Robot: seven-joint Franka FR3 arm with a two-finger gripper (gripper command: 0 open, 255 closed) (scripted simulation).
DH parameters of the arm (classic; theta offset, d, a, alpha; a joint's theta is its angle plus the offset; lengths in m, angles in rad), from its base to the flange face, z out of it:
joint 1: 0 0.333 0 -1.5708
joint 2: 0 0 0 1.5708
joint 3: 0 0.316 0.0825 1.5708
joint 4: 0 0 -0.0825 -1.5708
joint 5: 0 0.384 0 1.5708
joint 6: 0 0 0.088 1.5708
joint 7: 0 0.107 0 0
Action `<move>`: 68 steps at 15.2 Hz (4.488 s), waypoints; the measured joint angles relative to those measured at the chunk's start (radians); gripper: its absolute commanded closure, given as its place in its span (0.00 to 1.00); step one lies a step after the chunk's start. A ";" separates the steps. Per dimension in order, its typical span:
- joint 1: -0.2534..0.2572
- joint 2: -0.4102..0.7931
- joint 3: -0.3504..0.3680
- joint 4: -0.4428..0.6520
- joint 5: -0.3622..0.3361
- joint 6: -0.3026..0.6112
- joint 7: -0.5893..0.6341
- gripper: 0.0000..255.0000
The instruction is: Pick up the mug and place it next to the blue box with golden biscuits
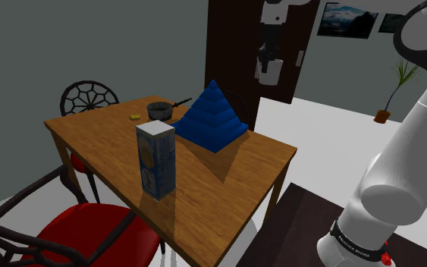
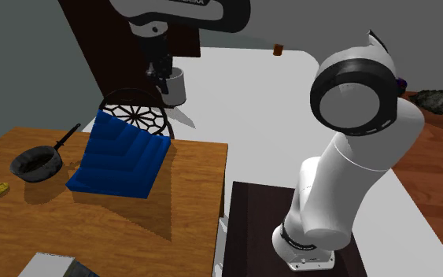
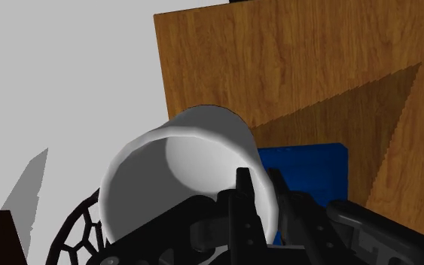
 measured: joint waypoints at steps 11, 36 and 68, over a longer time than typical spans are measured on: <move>0.119 0.044 0.136 0.057 0.013 -0.034 0.253 1.00; 0.354 0.383 0.315 0.435 0.006 -0.101 0.662 1.00; 0.344 0.308 0.313 -0.109 0.007 0.368 0.687 1.00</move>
